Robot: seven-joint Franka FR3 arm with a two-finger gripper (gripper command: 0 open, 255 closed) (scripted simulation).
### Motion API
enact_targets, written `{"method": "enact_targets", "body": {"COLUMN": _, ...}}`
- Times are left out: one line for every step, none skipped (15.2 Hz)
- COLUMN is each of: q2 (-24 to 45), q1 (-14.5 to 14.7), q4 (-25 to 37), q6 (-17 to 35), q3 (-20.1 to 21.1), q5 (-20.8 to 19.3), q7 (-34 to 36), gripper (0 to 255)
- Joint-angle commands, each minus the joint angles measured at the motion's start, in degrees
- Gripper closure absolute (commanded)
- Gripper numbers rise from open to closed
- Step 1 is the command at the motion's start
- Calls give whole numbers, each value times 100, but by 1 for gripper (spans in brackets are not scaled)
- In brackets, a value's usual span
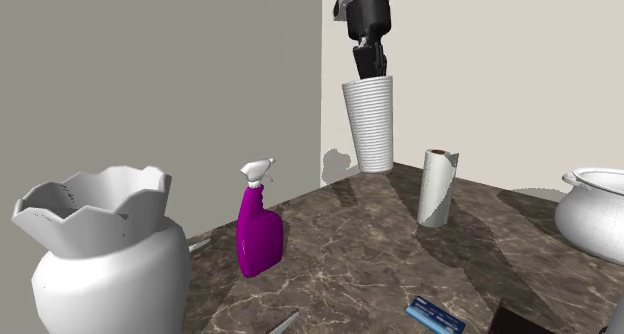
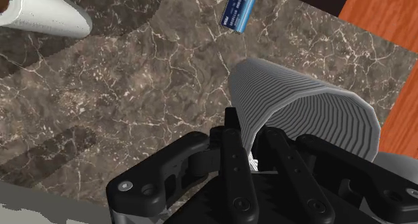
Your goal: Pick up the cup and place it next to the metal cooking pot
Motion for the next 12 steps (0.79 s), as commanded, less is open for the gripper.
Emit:
{"method": "enact_targets", "body": {"q2": -406, "q1": -95, "q4": -358, "q6": -52, "q3": -150, "q5": -101, "q7": -223, "gripper": 255}}
{"method": "enact_targets", "body": {"q2": -571, "q1": -137, "q4": -499, "q6": -78, "q3": -217, "q5": -153, "q7": -318, "gripper": 255}}
{"method": "enact_targets", "body": {"q2": -733, "q1": -180, "q4": -633, "q6": -106, "q3": -286, "q5": -209, "q7": -414, "gripper": 255}}
{"method": "enact_targets", "body": {"q2": -893, "q1": -223, "q4": -760, "q6": -138, "q3": -358, "q5": -270, "q7": -510, "gripper": 255}}
{"method": "enact_targets", "body": {"q2": -1049, "q1": -268, "q4": -881, "q6": -172, "q3": -432, "q5": -336, "q7": -608, "gripper": 255}}
{"method": "enact_targets", "body": {"q2": -1203, "q1": -315, "q4": -996, "q6": -209, "q3": -507, "q5": -405, "q7": -707, "gripper": 255}}
{"method": "enact_targets", "body": {"q2": -1353, "q1": -363, "q4": -1104, "q6": -248, "q3": -584, "q5": -479, "q7": -808, "gripper": 255}}
{"method": "enact_targets", "body": {"q2": -1501, "q1": -414, "q4": -1206, "q6": -290, "q3": -662, "q5": -557, "q7": -910, "gripper": 255}}
{"method": "enact_targets", "body": {"q2": -1644, "q1": -467, "q4": -1301, "q6": -333, "q3": -742, "q5": -639, "q7": -1015, "gripper": 255}}
{"method": "enact_targets", "body": {"q2": -1784, "q1": -522, "q4": -1390, "q6": -378, "q3": -824, "q5": -724, "q7": -1121, "gripper": 255}}
{"method": "enact_targets", "body": {"q2": -1920, "q1": -577, "q4": -1473, "q6": -424, "q3": -908, "q5": -814, "q7": -1229, "gripper": 255}}
{"method": "enact_targets", "body": {"q2": -2051, "q1": -634, "q4": -1549, "q6": -470, "q3": -994, "q5": -907, "q7": -1339, "gripper": 255}}
